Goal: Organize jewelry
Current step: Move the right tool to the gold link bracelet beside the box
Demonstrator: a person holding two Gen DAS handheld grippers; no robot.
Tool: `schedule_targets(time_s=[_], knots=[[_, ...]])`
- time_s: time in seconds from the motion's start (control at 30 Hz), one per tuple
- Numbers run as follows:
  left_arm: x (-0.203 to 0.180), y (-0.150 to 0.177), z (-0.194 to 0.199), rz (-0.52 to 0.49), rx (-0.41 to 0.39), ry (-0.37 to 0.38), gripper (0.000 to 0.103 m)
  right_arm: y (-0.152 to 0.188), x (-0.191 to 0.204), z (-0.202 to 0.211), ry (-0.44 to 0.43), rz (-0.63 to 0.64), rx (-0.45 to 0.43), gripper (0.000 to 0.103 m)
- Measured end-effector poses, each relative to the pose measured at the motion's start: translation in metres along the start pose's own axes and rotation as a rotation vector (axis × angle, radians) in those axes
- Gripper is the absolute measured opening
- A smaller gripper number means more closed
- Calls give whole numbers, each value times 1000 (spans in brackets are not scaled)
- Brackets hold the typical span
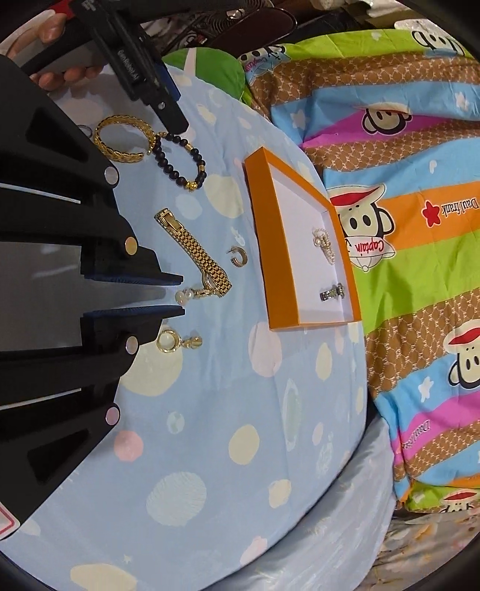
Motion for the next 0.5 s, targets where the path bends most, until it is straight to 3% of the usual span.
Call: schedule_targets(time_s=[0.3,0.5], knots=[[-27,45,11,-78,68,16,84,3,-2,5,1,-3,-2,14],[-37,52,5,-150,72,-35,84,3,-1,8,-12,-14,-7,18]])
Point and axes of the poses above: each gripper's, at about its wrist camera, not at the fingertips, and z roughly against the way its jaws point, x to its left, y to its underside, the point moved 9 cm from there along -z, roughly the way its jaws point, and after that the axes turned 14 degrees about z, right-handed, at the moved point
